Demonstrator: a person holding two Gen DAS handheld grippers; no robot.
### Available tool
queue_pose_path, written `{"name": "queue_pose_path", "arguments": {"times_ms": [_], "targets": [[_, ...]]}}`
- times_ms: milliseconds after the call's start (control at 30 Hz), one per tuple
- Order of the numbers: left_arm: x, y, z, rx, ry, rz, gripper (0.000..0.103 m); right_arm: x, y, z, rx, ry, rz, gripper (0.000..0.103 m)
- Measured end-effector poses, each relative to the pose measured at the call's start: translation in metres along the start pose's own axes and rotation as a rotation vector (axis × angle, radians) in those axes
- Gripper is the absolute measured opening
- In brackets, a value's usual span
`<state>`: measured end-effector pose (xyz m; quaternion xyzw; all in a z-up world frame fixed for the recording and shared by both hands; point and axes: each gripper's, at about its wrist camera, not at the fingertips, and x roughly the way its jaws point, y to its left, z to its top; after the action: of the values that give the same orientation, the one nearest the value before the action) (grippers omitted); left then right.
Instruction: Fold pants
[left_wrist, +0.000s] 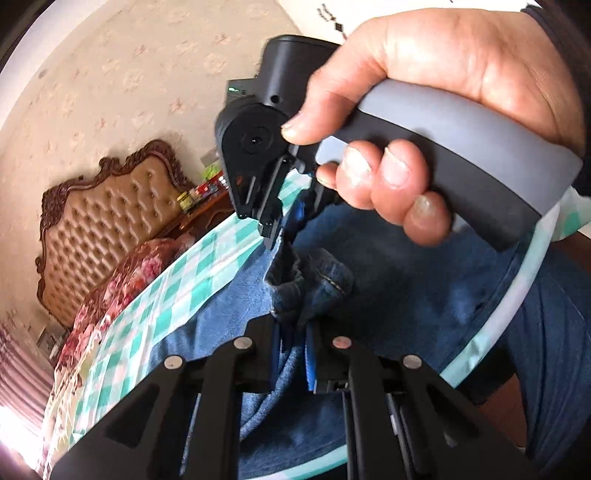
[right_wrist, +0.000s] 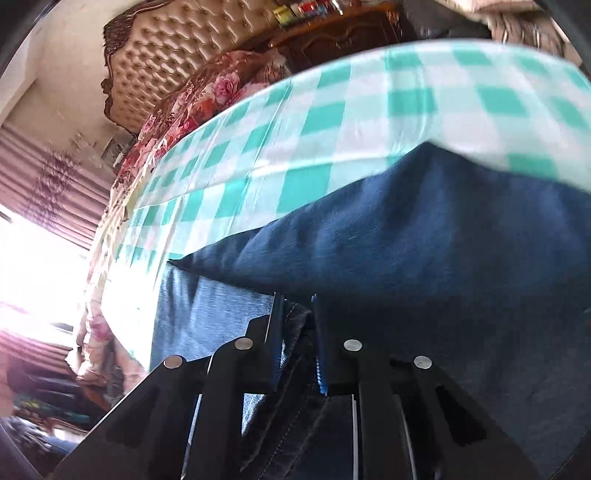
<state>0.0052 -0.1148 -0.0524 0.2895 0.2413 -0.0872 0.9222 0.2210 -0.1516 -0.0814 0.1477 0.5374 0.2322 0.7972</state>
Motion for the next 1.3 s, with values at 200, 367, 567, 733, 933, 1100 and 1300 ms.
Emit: {"name": "queue_pose_path", "arguments": {"times_ms": [200, 367, 567, 733, 933, 1100, 1300], "targets": [[0.024, -0.042, -0.009, 0.105, 0.057, -0.057, 0.011, 0.011, -0.032, -0.007, -0.019, 0.032, -0.034, 0.013], [0.026, -0.05, -0.014, 0.145, 0.058, -0.039, 0.032, 0.001, -0.047, -0.004, 0.024, -0.003, -0.046, 0.055], [0.016, -0.066, -0.014, 0.225, 0.022, -0.009, 0.039, -0.004, -0.05, 0.0, 0.037, 0.011, -0.044, 0.063], [0.016, -0.059, -0.013, 0.162, 0.048, -0.026, 0.014, 0.004, -0.049, -0.009, 0.065, 0.098, -0.003, 0.063], [-0.002, -0.011, -0.003, -0.04, -0.006, -0.027, 0.011, -0.018, -0.068, -0.025, 0.229, 0.134, 0.227, 0.082], [-0.007, 0.007, 0.004, -0.088, -0.022, -0.019, 0.011, -0.005, -0.07, -0.039, 0.333, 0.241, 0.449, 0.085], [-0.011, -0.002, 0.002, -0.038, -0.021, -0.036, 0.01, 0.014, -0.062, -0.014, 0.342, 0.175, 0.442, 0.081]]}}
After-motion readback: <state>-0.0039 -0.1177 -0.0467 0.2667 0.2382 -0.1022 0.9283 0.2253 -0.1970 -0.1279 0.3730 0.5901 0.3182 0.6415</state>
